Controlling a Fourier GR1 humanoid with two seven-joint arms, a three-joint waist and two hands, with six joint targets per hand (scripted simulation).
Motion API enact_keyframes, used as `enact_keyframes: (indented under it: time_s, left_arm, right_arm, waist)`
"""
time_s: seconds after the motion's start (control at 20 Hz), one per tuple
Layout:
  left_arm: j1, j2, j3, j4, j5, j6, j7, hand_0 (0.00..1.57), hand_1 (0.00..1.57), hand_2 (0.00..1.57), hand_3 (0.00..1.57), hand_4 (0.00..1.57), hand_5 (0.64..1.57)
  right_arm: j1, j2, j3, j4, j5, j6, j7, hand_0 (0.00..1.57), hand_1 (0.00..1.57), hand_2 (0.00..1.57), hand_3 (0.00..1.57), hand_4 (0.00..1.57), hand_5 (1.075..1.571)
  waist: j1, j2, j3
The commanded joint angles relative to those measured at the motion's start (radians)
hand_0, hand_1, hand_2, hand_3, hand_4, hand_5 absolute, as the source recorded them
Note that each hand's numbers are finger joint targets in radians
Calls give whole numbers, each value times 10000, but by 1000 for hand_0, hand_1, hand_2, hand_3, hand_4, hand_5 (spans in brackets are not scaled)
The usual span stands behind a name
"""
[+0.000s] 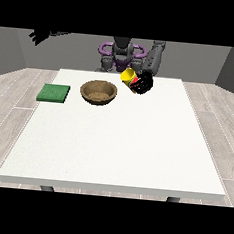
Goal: Pick the cup and pour the ball into the bowl, then pick the bowl and place it on the pad
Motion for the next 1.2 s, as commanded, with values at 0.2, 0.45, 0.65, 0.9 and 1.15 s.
enact_keyframes:
  time_s: [0.2, 0.45, 0.65, 0.9, 1.15]
  left_arm:
    - [-1399, -92, -2675, 1261, -4168, 1932, 3797, 1370, 1370, 1571, 1571, 1455, 1531]
    - [-2046, -658, -3647, 1734, -5689, 1303, 5760, 1357, 1357, 1571, 1571, 1456, 1535]
    - [-3187, -925, -4385, 2122, -6801, 293, 7362, 1365, 1365, 1571, 1571, 1470, 1529]
    - [-4158, -938, -5700, 2305, -8312, -466, 9229, 1367, 1367, 1571, 1571, 1312, 1563]
    - [-4742, -941, -6959, 2167, -9427, -2046, 10350, 1396, 1396, 1571, 1571, 1038, 1571]
  right_arm:
    - [335, 53, -9, 1402, 368, 485, -787, 0, 0, 0, 103, 669, 1559]
    - [407, -372, -593, 2434, 41, 888, -1008, 0, 0, 0, 0, 688, 1560]
    - [89, -572, -520, 2881, 4, 996, -651, 0, 0, 0, 0, 693, 1558]
    - [-273, -538, -459, 3393, 159, 1185, -1182, 0, 0, 0, 154, 697, 1557]
    - [-614, -133, -71, 3633, 528, 833, -1254, 0, 0, 0, 265, 691, 1554]
  waist:
    - [44, -794, 21]
    - [570, -1240, -16]
    - [518, -1419, -21]
    - [330, -1126, -16]
    - [139, -1196, -22]
